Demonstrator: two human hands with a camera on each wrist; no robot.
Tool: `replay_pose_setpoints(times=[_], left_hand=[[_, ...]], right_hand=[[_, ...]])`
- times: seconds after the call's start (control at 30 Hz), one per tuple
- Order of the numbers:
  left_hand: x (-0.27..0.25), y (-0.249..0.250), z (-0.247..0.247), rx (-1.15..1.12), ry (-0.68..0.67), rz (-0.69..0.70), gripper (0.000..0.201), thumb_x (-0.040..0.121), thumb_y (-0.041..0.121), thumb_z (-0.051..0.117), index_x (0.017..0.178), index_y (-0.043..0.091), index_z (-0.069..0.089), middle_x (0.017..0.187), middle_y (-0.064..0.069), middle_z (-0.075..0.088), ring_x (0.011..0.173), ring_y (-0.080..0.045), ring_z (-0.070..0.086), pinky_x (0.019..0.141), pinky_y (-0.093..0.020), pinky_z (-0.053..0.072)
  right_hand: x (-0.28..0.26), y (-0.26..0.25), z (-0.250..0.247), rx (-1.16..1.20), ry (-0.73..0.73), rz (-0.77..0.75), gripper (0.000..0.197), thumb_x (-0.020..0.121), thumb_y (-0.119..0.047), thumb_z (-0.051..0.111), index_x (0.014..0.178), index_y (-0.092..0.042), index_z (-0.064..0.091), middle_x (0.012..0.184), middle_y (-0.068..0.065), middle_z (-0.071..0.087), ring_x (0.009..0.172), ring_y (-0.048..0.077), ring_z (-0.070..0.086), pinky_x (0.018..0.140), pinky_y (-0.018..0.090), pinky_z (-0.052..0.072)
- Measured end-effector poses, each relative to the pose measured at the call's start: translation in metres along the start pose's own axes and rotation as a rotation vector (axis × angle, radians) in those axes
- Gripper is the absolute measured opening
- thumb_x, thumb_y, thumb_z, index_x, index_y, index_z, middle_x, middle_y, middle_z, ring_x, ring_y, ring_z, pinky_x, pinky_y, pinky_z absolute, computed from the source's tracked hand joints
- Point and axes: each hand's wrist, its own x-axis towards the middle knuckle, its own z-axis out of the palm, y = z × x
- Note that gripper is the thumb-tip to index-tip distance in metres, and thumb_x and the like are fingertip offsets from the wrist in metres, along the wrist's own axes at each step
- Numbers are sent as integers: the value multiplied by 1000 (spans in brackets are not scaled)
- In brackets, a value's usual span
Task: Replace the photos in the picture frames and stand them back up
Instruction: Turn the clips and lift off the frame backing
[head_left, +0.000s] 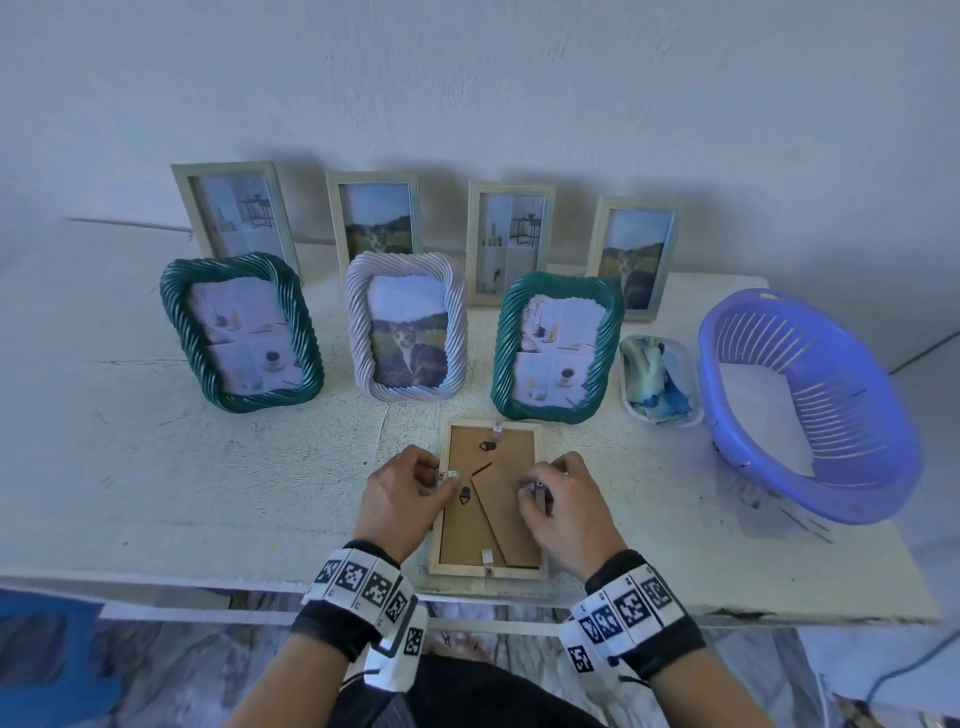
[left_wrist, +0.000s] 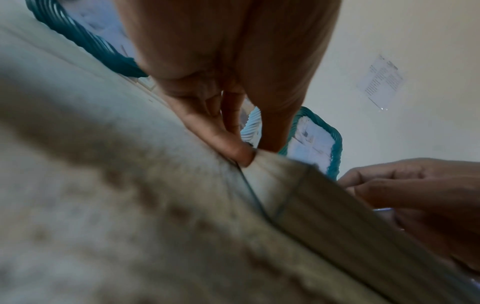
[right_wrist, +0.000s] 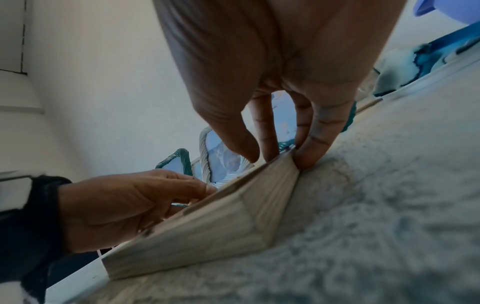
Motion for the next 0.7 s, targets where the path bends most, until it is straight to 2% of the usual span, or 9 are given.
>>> replay_pose_setpoints(times=[0.1,0.2,0.3,0.37,0.47,0.5,0.63,0.7], left_hand=[[2,1,2,46,-5,-1,21,84,37,72,91,20,62,72,9,63,69,-9,61,65,-27,53],[4,4,5,114,30,13,20,87,37,68,87,19,60,70,6,64,69,-12,60,59,-20,41],[5,7,8,165,57,18,18,89,34,64,85,17,57,68,5,61,65,-16,57,58,-24,35],[5,7,9,177,56,14,17,90,31,62,84,17,56,66,5,60,63,-17,57,59,-26,35],[4,6,11,173,54,26,16,90,30,62,83,17,55,63,5,60,61,-17,58,59,-26,38],[3,6,11,166,52,27,16,90,30,62,83,17,55,63,6,59,61,-16,58,58,-26,39],[3,5,10,118,44,20,14,90,28,62,84,17,56,65,4,62,63,-12,58,54,-16,36],[4,4,8,102,33,20,14,90,28,63,84,17,57,65,4,63,63,-10,58,55,-17,37]], right_hand=[[4,-2,-1,-25,-38,13,15,89,-30,63,92,-17,58,96,1,42,73,7,47,57,8,34],[9,-2,-4,-37,-97,28,13,91,-28,63,89,-18,53,97,1,43,69,4,45,56,10,35],[12,1,-8,-51,-149,37,10,92,-21,60,96,-13,56,99,1,42,70,6,46,59,9,37],[11,2,-9,-55,-171,44,14,90,-17,60,102,-14,54,102,2,43,78,12,51,62,11,38],[12,2,-11,-35,-195,51,29,87,-15,60,112,-16,45,107,4,45,87,18,53,69,21,41],[12,2,-12,-33,-206,47,31,87,-14,59,114,-17,43,109,4,45,88,18,53,70,23,42],[12,6,-13,-45,-233,18,36,89,-14,57,119,-19,39,109,4,45,86,17,53,64,18,39],[15,8,-15,-43,-251,8,41,89,-16,58,125,-19,38,108,5,49,87,17,53,66,21,40]])
